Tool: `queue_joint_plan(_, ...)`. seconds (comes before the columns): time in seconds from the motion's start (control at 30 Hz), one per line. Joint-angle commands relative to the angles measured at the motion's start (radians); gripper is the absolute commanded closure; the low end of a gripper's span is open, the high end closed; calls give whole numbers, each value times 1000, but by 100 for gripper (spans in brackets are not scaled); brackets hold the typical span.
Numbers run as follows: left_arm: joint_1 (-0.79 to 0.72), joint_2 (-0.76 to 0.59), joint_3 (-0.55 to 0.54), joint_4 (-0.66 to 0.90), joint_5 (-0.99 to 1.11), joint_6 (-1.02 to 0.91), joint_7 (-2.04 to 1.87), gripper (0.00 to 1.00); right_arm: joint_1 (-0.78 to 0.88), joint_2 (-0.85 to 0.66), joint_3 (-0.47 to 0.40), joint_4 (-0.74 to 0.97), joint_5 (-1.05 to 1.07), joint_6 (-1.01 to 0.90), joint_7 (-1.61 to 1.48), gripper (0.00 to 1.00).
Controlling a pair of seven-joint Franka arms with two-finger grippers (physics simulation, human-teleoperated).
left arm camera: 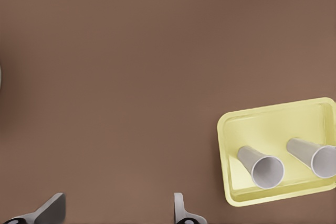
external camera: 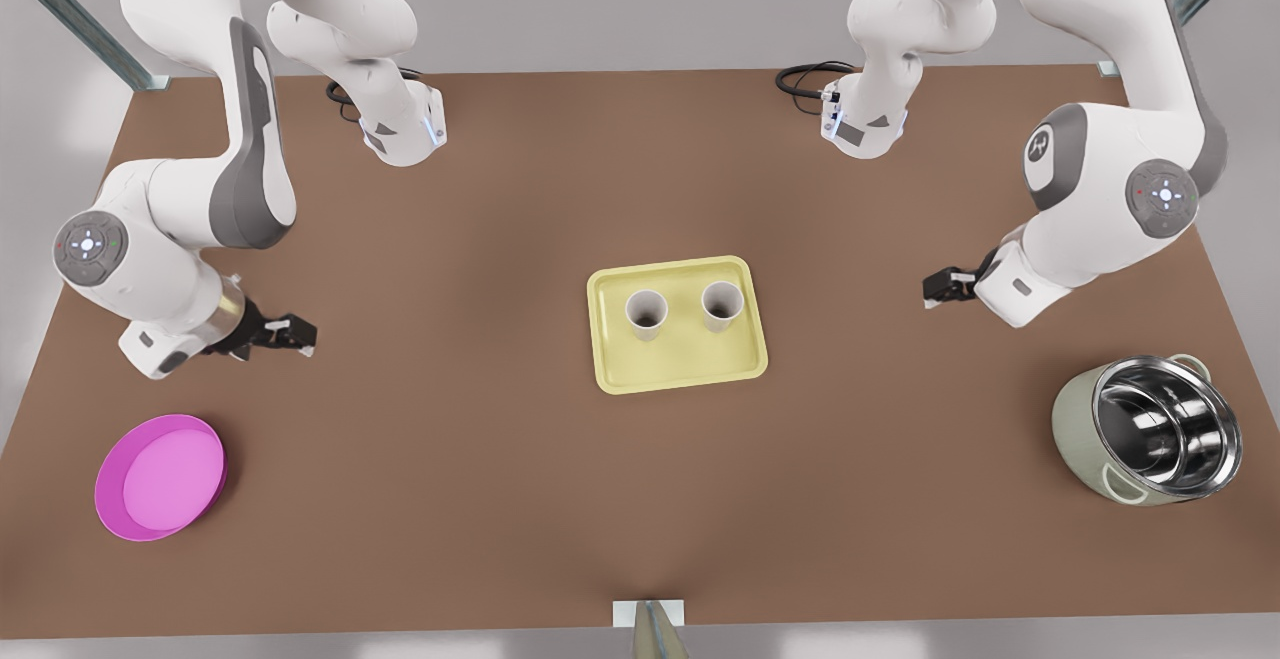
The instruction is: Use the left arm to pick up the white IKEA cup from the tray and place it on the middle-left position; use the right arm to pick up the white IKEA cup from the tray and place it on the middle-right position
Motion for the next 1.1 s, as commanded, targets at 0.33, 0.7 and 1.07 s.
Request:
queue_joint_plan(0.33, -511, 11, -11, -300, 3, 366, -625, 0, 381, 186, 12, 156, 73, 79, -3, 0)
queue_joint_plan(0.7, -456, 106, -3, -480, -24, 707, -458, 0, 596, 496, 49, 415, 68, 223, 354, 0)
queue_joint_plan(1.07, -478, 144, -4, -521, 18, 760, -444, 0, 709, 548, 49, 274, -39, 373, 438, 0)
